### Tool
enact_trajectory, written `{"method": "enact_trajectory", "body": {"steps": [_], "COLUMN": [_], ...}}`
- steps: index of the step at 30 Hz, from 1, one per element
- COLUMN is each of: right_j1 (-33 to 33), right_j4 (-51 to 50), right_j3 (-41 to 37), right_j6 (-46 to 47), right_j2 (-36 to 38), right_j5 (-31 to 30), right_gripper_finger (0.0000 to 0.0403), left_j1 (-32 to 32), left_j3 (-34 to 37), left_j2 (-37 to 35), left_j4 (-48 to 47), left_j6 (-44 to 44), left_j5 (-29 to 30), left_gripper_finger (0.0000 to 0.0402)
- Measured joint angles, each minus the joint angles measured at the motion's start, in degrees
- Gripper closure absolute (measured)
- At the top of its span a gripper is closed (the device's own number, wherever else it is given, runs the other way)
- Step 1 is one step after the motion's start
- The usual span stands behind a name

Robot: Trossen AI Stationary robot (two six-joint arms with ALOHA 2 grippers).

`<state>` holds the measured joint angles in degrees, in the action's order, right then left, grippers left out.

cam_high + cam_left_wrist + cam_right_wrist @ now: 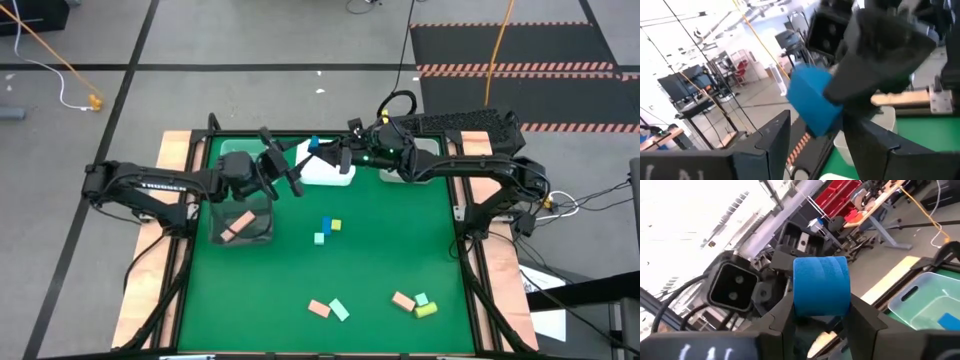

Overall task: Sort & place blocks by color
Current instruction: Put the blue block into the transparent bin

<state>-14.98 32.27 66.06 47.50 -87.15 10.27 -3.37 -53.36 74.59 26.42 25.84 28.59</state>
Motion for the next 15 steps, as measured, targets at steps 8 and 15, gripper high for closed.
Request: {"method": "enact_trajectory", "body": {"steps": [8,15], "right_j1": [0.42,0.41], "right_j4": [-0.26,-1.33], "right_j3": [-0.07,-0.07], "right_j6": [-0.09,0.19], "right_j2": [0.08,0.04], "right_j5": [-1.25,-0.18], "right_gripper_finger": [0.0291,0.0291], "left_j1": [-0.1,-0.05], "left_j3": [-0.16,-0.09], "left_j2": [3.46,3.99], "left_j4": [5.47,5.94], "left_j6": [2.15,3.06], "left_j5": [-0.61,0.17], "left_gripper_finger": [0.0223,0.0308]}}
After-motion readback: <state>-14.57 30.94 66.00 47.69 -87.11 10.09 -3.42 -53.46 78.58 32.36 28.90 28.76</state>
